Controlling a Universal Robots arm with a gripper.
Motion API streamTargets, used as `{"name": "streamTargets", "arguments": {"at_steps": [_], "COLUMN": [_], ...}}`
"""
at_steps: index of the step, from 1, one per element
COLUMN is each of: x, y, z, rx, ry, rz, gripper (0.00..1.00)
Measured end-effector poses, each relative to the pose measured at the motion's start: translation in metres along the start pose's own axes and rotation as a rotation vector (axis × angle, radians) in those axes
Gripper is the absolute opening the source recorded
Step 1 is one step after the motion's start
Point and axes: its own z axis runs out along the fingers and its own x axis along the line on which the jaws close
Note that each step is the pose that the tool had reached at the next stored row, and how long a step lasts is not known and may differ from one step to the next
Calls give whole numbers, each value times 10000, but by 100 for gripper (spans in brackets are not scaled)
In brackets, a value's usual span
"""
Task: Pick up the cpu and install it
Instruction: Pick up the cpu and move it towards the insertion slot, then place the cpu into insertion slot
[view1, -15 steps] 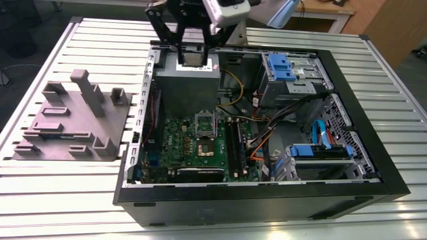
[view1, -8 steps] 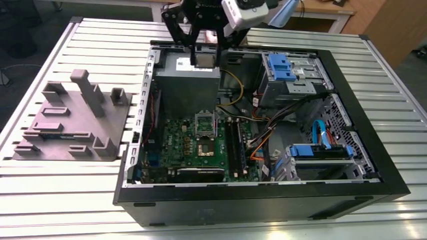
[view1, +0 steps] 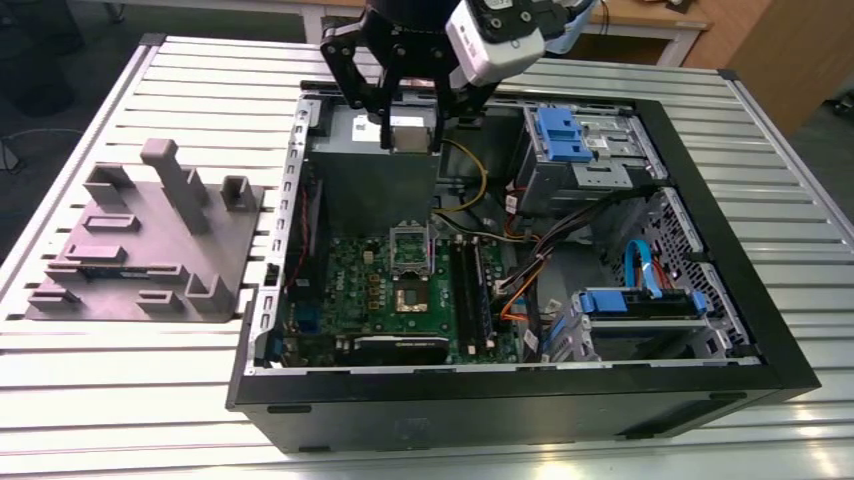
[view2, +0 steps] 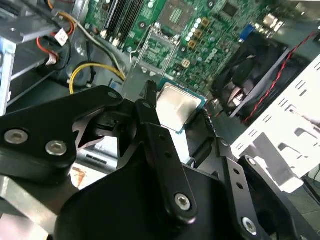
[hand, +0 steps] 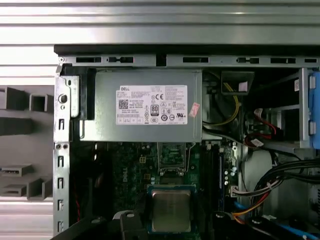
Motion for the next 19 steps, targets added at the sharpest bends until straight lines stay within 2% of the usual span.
{"name": "streamTargets", "arguments": {"at_steps": [14, 19], "x": [-1, -2], "y": [-18, -31], "z": [27, 80], "rx": [0, 0], "ry": [-1, -1], "rz": [0, -1], "gripper": [47, 47]}}
